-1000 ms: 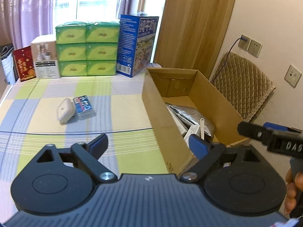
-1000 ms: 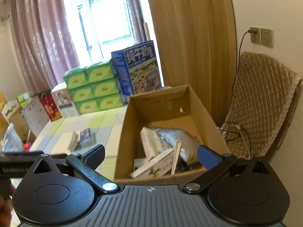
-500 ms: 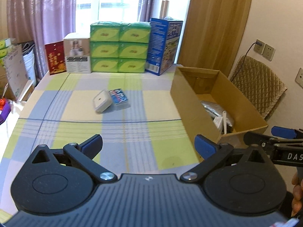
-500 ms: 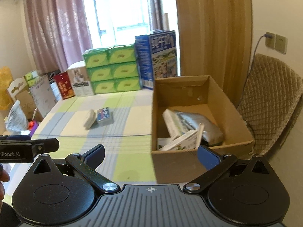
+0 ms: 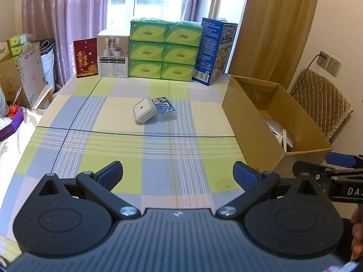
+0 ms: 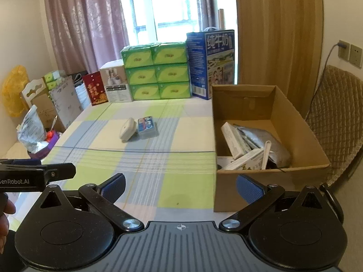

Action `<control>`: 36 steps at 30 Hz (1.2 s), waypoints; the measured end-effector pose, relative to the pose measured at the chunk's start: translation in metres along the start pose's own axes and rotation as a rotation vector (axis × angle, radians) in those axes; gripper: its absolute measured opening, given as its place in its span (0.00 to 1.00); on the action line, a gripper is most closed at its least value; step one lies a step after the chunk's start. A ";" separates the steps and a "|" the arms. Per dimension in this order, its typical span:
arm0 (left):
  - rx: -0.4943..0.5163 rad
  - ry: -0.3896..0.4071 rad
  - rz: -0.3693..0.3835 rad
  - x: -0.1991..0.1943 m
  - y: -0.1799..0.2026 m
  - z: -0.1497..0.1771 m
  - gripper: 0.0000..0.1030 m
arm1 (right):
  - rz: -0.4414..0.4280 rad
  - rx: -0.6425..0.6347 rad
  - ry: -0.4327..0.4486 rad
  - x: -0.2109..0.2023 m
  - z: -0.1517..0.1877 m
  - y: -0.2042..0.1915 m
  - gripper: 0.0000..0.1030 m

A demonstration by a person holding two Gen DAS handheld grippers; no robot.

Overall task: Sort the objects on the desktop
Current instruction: 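Withdraw both open tools from the cardboard box back over the table, then reach left tool to white square night light while right tool reaches blue toothpick box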

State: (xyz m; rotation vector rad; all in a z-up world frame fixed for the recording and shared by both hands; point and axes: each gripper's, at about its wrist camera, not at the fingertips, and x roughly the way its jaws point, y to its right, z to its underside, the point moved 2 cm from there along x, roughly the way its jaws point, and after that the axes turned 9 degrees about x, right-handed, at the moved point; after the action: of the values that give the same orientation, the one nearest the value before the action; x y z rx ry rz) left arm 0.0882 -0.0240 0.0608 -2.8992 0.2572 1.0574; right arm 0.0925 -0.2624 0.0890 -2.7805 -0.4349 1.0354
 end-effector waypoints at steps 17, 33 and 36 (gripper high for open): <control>0.028 -0.004 -0.029 0.023 -0.039 -0.001 0.98 | -0.052 -0.067 -0.069 0.037 0.009 -0.030 0.98; -0.095 -0.058 0.025 0.141 -0.114 -0.027 0.98 | -0.083 -0.151 -0.078 0.163 -0.011 -0.051 0.98; -0.121 -0.059 0.018 0.168 -0.125 -0.032 0.98 | -0.097 -0.167 -0.069 0.192 -0.014 -0.053 0.98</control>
State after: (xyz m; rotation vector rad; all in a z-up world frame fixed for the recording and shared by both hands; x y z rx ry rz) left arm 0.2564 0.0729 -0.0245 -2.9699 0.2255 1.1999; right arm 0.2283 -0.1522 -0.0069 -2.8402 -0.6883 1.1229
